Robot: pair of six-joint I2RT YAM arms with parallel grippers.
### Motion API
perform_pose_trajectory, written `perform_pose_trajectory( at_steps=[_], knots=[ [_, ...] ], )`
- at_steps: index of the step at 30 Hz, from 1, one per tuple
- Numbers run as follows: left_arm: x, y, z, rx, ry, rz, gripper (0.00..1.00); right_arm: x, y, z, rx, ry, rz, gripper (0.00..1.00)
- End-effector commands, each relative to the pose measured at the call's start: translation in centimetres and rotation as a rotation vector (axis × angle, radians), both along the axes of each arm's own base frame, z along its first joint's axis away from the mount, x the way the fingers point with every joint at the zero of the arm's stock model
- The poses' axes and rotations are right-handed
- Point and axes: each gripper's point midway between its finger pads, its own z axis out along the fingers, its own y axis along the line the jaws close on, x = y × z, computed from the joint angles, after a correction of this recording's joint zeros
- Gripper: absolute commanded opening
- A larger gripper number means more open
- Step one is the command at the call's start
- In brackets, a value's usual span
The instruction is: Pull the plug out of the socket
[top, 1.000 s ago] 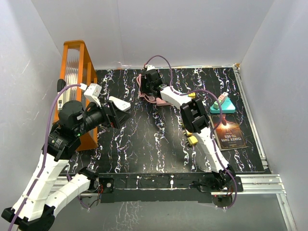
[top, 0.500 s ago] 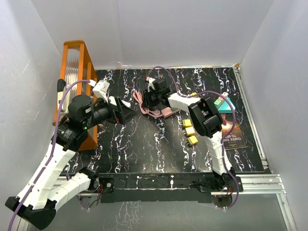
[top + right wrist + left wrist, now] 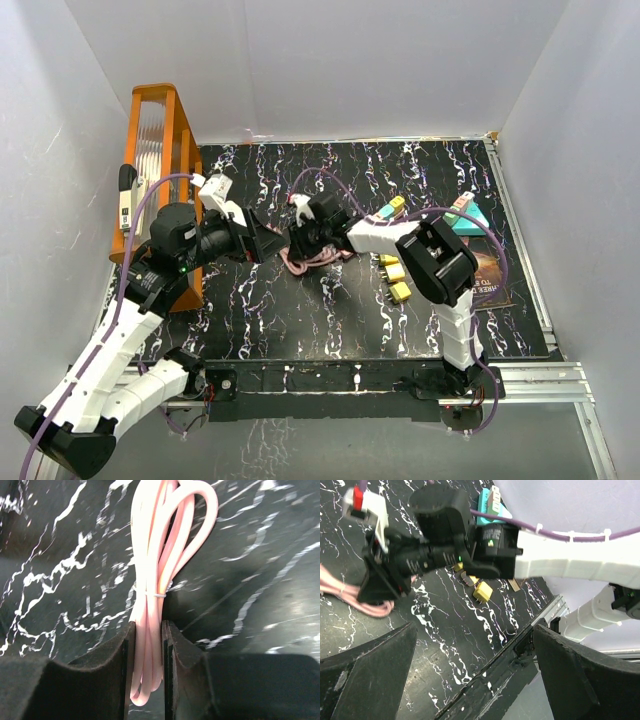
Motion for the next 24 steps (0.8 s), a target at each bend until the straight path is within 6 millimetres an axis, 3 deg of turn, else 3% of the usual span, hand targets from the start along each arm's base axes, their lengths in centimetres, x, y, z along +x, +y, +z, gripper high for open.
perform_pose_trajectory(
  at_steps=[1, 7, 12, 19, 21, 24],
  knots=[
    [-0.7, -0.4, 1.2, -0.042, -0.031, -0.033, 0.98, -7.8, 2.7, -0.6, -0.051, 0.030, 0.146, 0.22],
    [-0.2, -0.6, 1.2, -0.020, -0.040, -0.043, 0.98, -11.8, 3.9, -0.4, -0.110, 0.020, 0.216, 0.31],
    [0.1, -0.4, 1.4, -0.018, -0.050, -0.022, 0.98, -12.0, 2.9, 0.4, -0.160, 0.000, 0.181, 0.48],
    [-0.4, -0.3, 1.7, -0.046, -0.085, -0.025, 0.98, -10.3, 0.9, 5.1, -0.161, -0.135, 0.073, 0.83],
    [-0.6, -0.4, 2.2, -0.057, -0.116, -0.038, 0.98, -9.8, 0.2, 6.5, -0.137, -0.157, 0.048, 0.86],
    [-0.2, 0.0, 2.9, -0.060, -0.144, -0.007, 0.98, -8.8, -1.1, 10.2, -0.068, -0.192, -0.017, 0.90]
  ],
)
